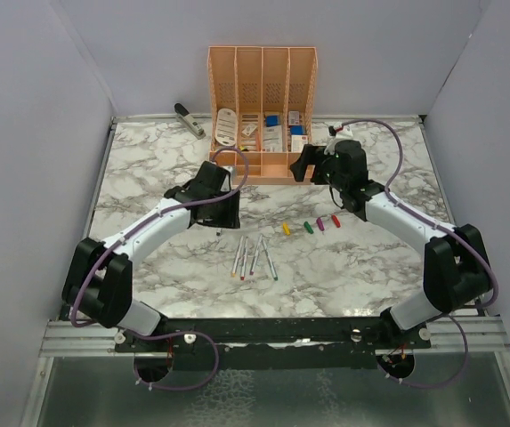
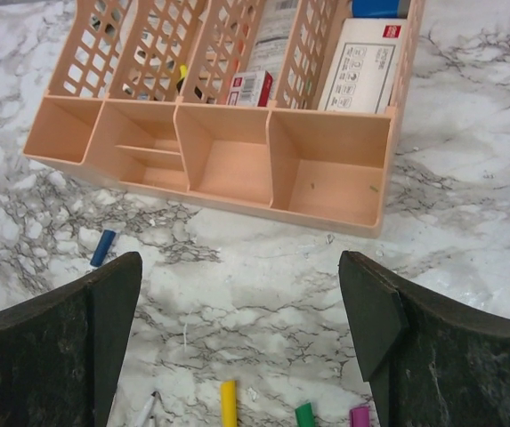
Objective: Insert the pens into the pen caps
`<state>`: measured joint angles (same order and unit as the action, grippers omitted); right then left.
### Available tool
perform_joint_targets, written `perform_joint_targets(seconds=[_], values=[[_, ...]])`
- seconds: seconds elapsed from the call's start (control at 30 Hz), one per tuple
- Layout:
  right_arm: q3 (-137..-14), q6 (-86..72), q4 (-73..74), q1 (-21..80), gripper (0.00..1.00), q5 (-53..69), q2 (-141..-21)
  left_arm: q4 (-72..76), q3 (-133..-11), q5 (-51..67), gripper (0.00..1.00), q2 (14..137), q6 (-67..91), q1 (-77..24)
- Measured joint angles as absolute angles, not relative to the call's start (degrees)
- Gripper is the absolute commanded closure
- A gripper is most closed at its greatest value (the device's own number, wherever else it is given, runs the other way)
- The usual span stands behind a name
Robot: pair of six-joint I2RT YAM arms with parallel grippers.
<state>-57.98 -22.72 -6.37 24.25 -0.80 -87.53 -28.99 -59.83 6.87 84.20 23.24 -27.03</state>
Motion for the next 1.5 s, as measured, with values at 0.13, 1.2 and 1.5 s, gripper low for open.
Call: perform_joint_targets(seconds=[0.13,1.2,1.5], values=[[-58.0,-23.3,-5.6,24.3,0.09,-0.6,-88.0,-31.5,-57.8,6.9,0.5,84.0,25.6,-31.7],[-58.0,-22.8,-1.5,24.3,0.17,-0.6,-89.3,-38.8,-59.1,2.5,0.59,91.7,27.5,-36.5],[-58.0,-22.8,-0.6,24.3,0.17,-0.6,-89.3,-38.7,-59.5,2.6,0.62,93.7,26.6,-36.5]])
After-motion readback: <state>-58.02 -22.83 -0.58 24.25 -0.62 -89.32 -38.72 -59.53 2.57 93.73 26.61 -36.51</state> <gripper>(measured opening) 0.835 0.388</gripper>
